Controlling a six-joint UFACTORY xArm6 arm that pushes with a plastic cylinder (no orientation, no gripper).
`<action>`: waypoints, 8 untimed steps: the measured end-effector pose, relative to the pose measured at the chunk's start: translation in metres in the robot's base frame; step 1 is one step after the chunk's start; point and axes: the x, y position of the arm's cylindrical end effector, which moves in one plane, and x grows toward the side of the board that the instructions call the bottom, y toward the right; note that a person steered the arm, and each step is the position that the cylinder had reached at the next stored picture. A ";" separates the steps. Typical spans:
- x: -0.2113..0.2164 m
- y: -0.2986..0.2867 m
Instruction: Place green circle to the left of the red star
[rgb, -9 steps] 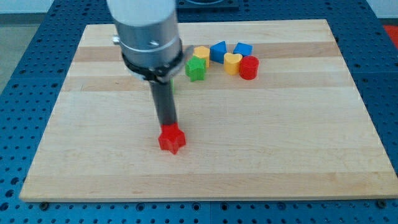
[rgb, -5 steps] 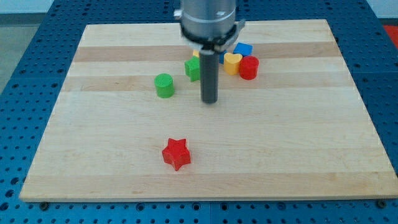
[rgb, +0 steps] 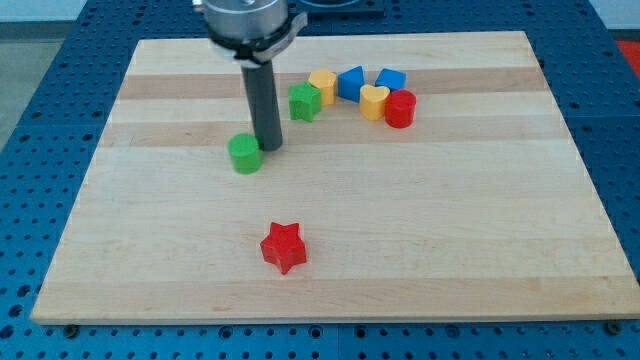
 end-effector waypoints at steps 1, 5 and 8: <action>-0.006 0.001; 0.065 -0.032; 0.053 -0.086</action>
